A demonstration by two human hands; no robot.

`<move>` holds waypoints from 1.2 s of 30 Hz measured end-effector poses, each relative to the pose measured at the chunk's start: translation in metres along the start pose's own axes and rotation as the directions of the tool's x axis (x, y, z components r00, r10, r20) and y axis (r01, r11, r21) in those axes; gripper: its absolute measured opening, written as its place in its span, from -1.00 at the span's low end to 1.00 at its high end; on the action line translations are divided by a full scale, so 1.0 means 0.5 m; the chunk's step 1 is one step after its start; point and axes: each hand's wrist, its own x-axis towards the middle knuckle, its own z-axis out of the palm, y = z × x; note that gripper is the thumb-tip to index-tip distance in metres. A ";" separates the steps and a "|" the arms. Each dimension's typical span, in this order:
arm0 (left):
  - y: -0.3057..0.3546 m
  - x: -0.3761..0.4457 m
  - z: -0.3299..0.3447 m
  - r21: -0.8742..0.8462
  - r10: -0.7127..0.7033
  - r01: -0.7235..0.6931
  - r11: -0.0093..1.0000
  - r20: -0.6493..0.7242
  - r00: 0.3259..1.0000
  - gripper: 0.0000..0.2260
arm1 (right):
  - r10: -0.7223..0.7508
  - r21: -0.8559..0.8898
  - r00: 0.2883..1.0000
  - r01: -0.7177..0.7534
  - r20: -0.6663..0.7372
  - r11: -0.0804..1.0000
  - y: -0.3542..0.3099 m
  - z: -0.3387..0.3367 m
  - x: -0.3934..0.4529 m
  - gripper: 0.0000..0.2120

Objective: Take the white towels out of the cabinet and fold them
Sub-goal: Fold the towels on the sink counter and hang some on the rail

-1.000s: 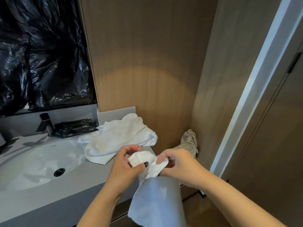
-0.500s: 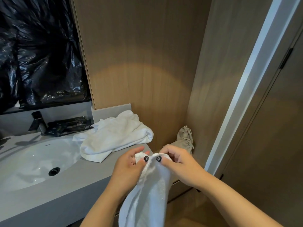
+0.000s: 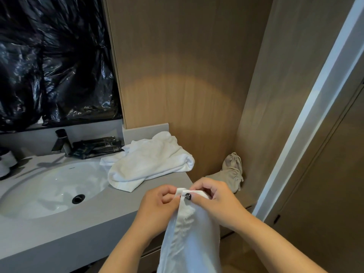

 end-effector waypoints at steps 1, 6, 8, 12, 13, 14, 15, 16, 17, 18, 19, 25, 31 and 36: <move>0.000 -0.002 -0.001 -0.064 0.001 0.001 0.998 0.037 0.999 -0.91 | -0.006 0.005 0.999 0.006 -0.035 1.000 0.003 0.003 0.002 -0.96; -0.003 -0.004 -0.008 -0.120 0.033 -0.019 0.993 0.114 0.993 -0.73 | -0.026 0.035 0.988 0.032 -0.152 0.999 0.017 0.025 0.000 -0.93; -0.004 -0.001 -0.012 -0.105 0.051 -0.038 0.994 0.123 0.991 -0.67 | -0.035 0.046 0.981 0.045 -0.190 0.998 0.020 0.030 0.000 -0.92; 0.003 0.004 -0.012 -0.050 0.105 -0.099 0.994 0.120 0.987 -0.61 | -0.086 0.043 0.957 0.101 -0.279 0.994 0.019 0.033 0.003 -0.91; 0.005 0.005 -0.011 -0.031 0.121 -0.118 0.993 0.126 0.985 -0.62 | -0.100 0.039 0.946 0.118 -0.308 0.992 0.018 0.033 0.004 -0.91; 0.006 0.005 -0.009 -0.016 0.133 -0.132 0.991 0.131 0.983 -0.65 | -0.112 0.030 0.937 0.130 -0.331 0.991 0.017 0.033 0.004 -0.90; 0.006 0.005 -0.008 0.000 0.144 -0.145 0.989 0.127 0.981 -0.68 | -0.121 0.017 0.930 0.135 -0.346 0.991 0.018 0.033 0.005 -0.89; 0.004 0.005 -0.006 0.015 0.155 -0.158 0.987 0.116 0.981 -0.70 | -0.127 0.000 0.926 0.136 -0.354 0.991 0.018 0.032 0.005 -0.88; 0.002 0.004 -0.004 0.029 0.165 -0.169 0.985 0.104 0.981 -0.70 | -0.131 -0.018 0.924 0.133 -0.360 0.991 0.020 0.032 0.004 -0.87; 0.001 0.003 -0.002 0.037 0.172 -0.176 0.984 0.094 0.981 -0.69 | -0.136 -0.036 0.921 0.132 -0.366 0.991 0.021 0.032 0.004 -0.87; 0.000 0.003 0.001 0.041 0.175 -0.180 0.983 0.089 0.980 -0.67 | -0.144 -0.053 0.918 0.134 -0.371 0.990 0.022 0.032 0.003 -0.87; -0.010 0.005 0.001 0.040 0.201 -0.204 0.978 0.076 0.977 -0.68 | -0.186 -0.185 0.944 0.139 -0.274 0.973 0.021 0.025 0.000 -0.83; -0.029 0.005 0.011 0.030 0.179 -0.181 0.983 0.065 0.982 -0.69 | -0.053 -0.396 0.999 0.045 -0.009 0.917 0.021 0.011 -0.004 -0.92; -0.049 0.004 0.020 0.015 0.148 -0.148 0.989 0.041 0.988 -0.72 | 0.008 -0.517 0.994 0.051 0.112 0.855 0.019 -0.004 0.000 -0.83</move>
